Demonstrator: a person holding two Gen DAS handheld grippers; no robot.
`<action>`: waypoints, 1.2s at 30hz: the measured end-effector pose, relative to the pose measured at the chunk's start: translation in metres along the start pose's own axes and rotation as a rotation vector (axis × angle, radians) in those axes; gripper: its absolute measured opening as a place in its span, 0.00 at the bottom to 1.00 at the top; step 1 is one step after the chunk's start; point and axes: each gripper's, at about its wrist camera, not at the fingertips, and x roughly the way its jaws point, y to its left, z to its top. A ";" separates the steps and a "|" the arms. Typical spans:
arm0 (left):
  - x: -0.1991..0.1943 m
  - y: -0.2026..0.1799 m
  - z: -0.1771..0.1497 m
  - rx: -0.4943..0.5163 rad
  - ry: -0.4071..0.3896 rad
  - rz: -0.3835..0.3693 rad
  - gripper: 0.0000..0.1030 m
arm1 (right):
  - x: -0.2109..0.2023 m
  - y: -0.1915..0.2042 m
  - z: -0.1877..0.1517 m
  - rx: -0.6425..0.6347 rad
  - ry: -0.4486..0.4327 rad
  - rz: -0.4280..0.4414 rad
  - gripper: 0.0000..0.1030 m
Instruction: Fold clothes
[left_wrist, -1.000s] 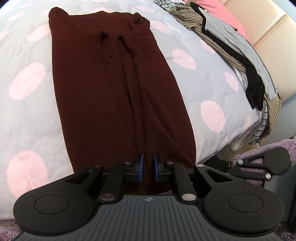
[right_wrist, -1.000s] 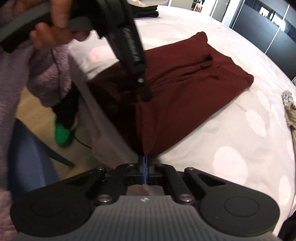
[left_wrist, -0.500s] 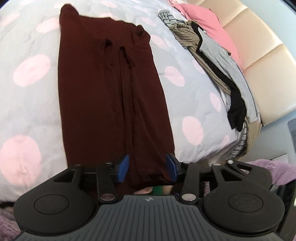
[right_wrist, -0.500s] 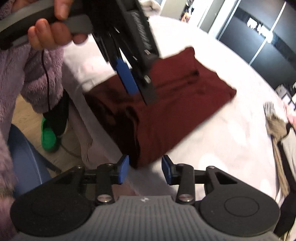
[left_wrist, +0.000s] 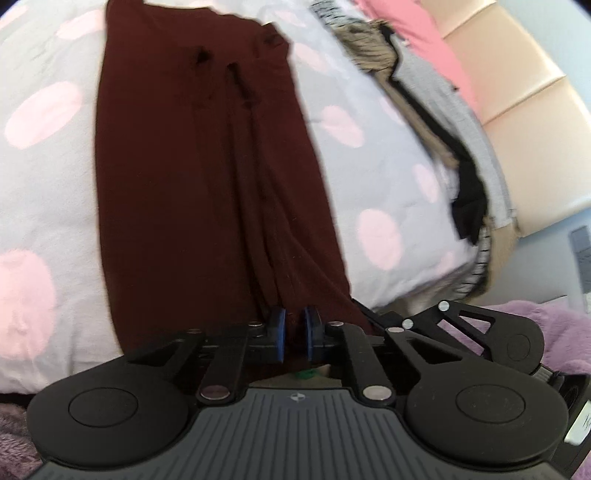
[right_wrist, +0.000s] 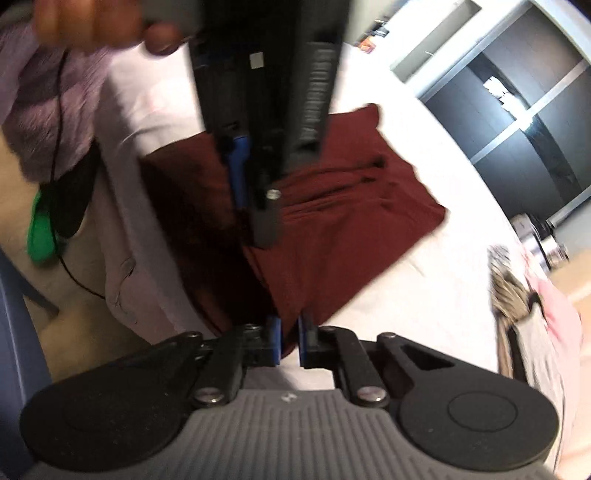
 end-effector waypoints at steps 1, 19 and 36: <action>0.000 -0.002 0.000 0.005 0.003 -0.022 0.08 | -0.005 -0.004 -0.001 0.017 0.007 -0.015 0.09; 0.020 -0.001 -0.013 0.035 0.100 0.079 0.05 | -0.002 -0.020 -0.007 0.039 0.068 0.084 0.33; -0.046 0.020 -0.008 -0.003 -0.155 0.242 0.24 | -0.008 -0.097 0.038 0.384 0.010 0.119 0.24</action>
